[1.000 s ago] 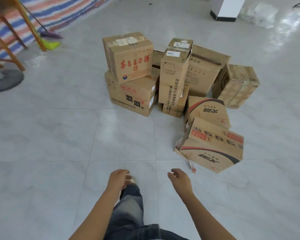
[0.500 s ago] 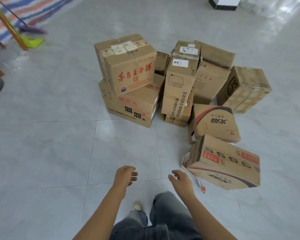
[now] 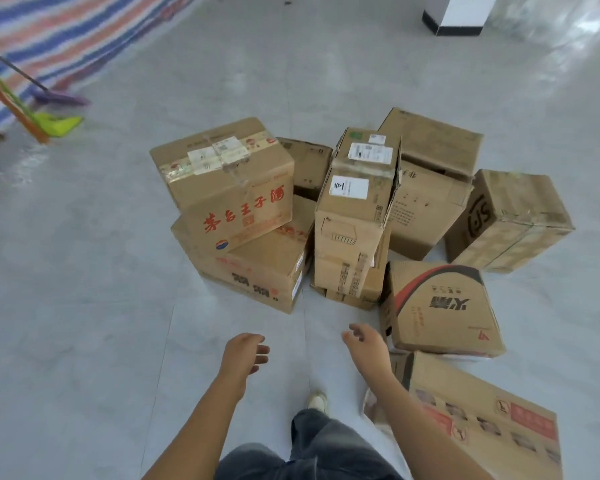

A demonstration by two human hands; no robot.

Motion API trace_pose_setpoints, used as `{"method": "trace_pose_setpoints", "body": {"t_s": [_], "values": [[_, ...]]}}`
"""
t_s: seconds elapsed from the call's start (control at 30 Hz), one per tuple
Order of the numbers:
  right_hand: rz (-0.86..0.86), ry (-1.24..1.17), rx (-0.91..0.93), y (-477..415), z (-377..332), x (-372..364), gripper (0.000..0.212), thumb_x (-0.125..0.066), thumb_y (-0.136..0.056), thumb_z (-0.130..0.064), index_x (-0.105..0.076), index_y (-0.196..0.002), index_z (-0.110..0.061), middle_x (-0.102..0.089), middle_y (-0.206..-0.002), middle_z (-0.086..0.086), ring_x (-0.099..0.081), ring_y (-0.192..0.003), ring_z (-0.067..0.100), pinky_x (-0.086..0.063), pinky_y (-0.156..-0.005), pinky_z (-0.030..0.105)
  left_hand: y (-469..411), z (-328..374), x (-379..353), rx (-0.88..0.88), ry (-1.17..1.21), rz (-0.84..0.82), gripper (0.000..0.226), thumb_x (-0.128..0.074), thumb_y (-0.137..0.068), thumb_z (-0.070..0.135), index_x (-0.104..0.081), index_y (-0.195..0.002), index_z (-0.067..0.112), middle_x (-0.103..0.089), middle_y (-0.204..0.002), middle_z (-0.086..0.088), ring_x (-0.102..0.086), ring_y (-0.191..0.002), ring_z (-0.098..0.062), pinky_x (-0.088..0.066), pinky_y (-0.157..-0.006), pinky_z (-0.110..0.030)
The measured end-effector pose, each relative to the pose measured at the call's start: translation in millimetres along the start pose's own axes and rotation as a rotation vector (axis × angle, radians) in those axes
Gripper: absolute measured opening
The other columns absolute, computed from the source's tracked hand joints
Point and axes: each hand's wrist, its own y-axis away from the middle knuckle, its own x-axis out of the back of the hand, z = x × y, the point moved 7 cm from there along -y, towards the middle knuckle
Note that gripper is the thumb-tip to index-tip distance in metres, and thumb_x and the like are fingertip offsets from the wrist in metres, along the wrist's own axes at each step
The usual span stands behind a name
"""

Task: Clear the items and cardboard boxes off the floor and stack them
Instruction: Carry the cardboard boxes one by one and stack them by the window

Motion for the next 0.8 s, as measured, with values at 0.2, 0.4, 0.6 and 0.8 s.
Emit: {"method": "trace_pose_setpoints", "body": {"t_s": [0.2, 0.4, 0.6, 0.8], "values": [[0.015, -0.036, -0.036, -67.4, -21.6, 42.4, 0.041, -0.050, -0.094, -0.023, -0.048, -0.133, -0.009, -0.052, -0.133, 0.010, -0.050, -0.118, 0.021, -0.040, -0.087, 0.026, -37.7, 65.6, -51.5, -0.029, -0.066, -0.035, 0.015, -0.049, -0.094, 0.014, -0.057, -0.102, 0.004, -0.064, -0.086, -0.012, -0.059, -0.076, -0.023, -0.046, -0.068, -0.029], [0.088, -0.127, -0.052, -118.7, -44.9, 76.9, 0.036, -0.049, -0.094, -0.021, -0.054, -0.126, -0.007, -0.059, -0.124, 0.006, -0.053, -0.099, 0.016, -0.041, -0.069, 0.022, -87.5, 139.8, -94.6, -0.093, -0.147, -0.093, 0.015, -0.045, -0.094, 0.013, -0.056, -0.084, 0.012, -0.059, -0.082, -0.008, -0.054, -0.073, -0.019, -0.041, -0.064, -0.026], [0.176, -0.184, -0.148, -171.7, -62.6, 91.3, 0.039, -0.048, -0.095, -0.022, -0.049, -0.131, -0.008, -0.057, -0.127, 0.005, -0.055, -0.104, 0.017, -0.039, -0.071, 0.018, -150.2, 218.8, -144.3, -0.197, -0.316, -0.169, 0.015, -0.044, -0.091, 0.009, -0.053, -0.079, 0.008, -0.049, -0.075, -0.008, -0.044, -0.067, -0.020, -0.036, -0.062, -0.030], [0.296, -0.220, -0.294, -233.4, -97.8, 109.9, 0.037, -0.046, -0.094, -0.021, -0.052, -0.127, -0.006, -0.061, -0.117, 0.016, -0.060, -0.096, 0.026, -0.048, -0.080, 0.037, -204.1, 303.8, -194.7, -0.331, -0.536, -0.291, 0.028, -0.043, -0.094, 0.013, -0.055, -0.116, 0.001, -0.058, -0.109, -0.016, -0.052, -0.091, -0.026, -0.044, -0.083, -0.039]]}}
